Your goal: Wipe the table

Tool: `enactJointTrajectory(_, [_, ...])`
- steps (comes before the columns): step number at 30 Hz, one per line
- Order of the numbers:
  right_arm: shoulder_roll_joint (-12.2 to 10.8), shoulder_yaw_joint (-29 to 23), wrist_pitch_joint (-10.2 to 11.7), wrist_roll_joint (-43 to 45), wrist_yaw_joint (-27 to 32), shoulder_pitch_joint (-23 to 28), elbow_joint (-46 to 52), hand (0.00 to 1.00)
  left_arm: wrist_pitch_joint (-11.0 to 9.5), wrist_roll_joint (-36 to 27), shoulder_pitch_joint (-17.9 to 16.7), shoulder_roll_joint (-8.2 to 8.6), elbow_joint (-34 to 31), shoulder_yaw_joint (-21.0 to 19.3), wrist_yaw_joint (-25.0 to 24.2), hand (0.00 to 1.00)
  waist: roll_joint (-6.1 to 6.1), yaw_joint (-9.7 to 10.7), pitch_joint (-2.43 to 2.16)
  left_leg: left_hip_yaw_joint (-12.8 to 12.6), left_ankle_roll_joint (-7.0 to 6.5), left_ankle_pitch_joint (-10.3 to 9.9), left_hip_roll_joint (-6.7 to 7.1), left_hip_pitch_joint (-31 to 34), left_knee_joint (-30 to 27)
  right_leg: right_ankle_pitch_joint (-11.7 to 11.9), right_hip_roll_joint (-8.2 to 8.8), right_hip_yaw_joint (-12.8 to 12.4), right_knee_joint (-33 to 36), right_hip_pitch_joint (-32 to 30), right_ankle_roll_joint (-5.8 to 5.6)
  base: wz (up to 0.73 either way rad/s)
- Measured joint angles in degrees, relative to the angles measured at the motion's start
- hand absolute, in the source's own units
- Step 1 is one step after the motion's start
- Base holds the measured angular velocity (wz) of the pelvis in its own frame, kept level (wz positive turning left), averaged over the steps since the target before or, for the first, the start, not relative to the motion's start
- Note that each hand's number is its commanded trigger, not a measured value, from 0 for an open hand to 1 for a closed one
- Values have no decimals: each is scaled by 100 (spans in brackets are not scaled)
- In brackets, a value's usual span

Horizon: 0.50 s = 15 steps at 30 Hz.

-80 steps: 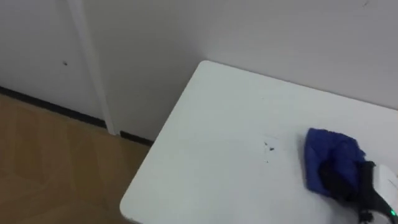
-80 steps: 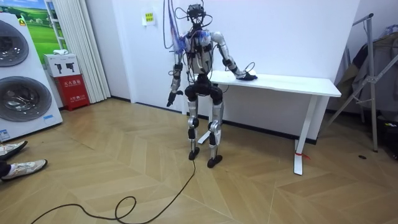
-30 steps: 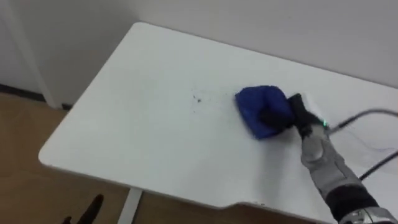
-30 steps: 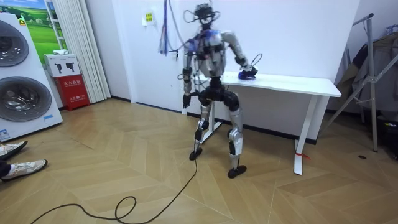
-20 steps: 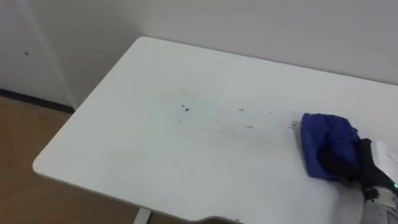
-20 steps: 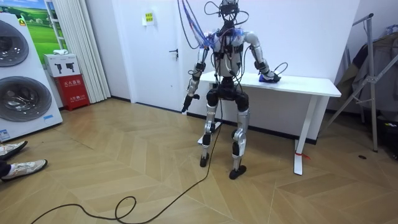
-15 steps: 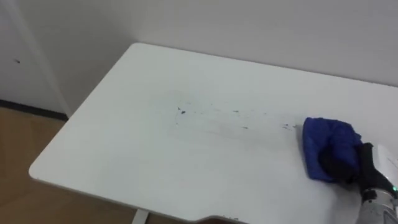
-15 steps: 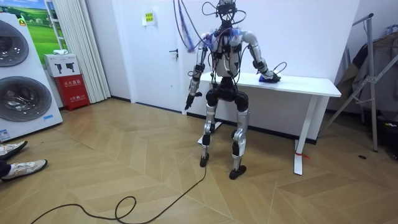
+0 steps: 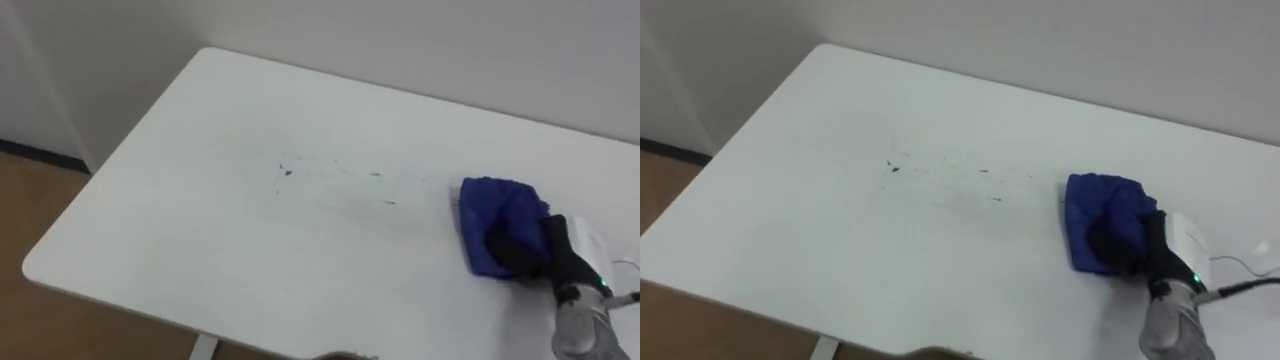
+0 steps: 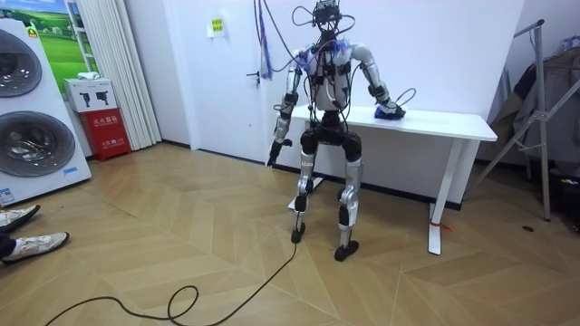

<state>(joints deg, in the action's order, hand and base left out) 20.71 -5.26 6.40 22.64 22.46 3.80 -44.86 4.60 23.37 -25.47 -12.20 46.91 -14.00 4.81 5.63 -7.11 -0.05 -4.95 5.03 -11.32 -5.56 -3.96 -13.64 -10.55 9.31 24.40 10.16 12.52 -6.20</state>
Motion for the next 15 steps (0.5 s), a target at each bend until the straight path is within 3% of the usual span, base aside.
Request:
enactJointTrajectory(3, [135,-540,38,-152,107,541,-55,100,8,26,-95,-62,-6,-361,2,0,-52,43,-47,113,-58,-55,59,25,-108,47,38,199,-39,136,-82,27])
enactJointTrajectory(7, [219,-668,-65,-280,115,617,-206,100,25,96,21,-90,-111,-353,5,0,-79,39,-77,113,-71,-67,73,35,-120,56,59,247,-33,160,-97,-7])
enactJointTrajectory(9, [212,-506,-308,-289,112,358,-172,100,30,98,133,-81,-112,-50,14,0,-115,-24,-94,52,-66,-65,59,6,-125,55,57,228,-33,155,-97,-27])
enactJointTrajectory(11, [118,-136,-804,-274,8,-156,-154,100,47,112,301,8,-86,374,21,0,-175,-215,-91,-10,-27,-77,24,-56,-107,75,-3,-14,-29,48,-64,-62])
enactJointTrajectory(12, [81,3,-932,-268,-41,-297,-125,100,58,111,348,23,-62,492,17,0,-186,-289,-92,3,-27,-75,21,-69,-85,93,-26,-96,-12,22,-35,-84])
enactJointTrajectory(13, [-32,360,-1273,-212,-232,-578,160,100,75,106,398,68,-82,638,-1,0,-203,-462,-89,41,-27,-69,4,-69,-36,137,-89,-269,71,-166,37,-101])
enactJointTrajectory(15, [-310,1425,-1473,71,-748,-1375,668,100,175,80,474,99,-57,754,-78,0,-201,-721,-28,68,-3,-52,-84,-31,4,239,-233,-377,99,-423,199,-91])
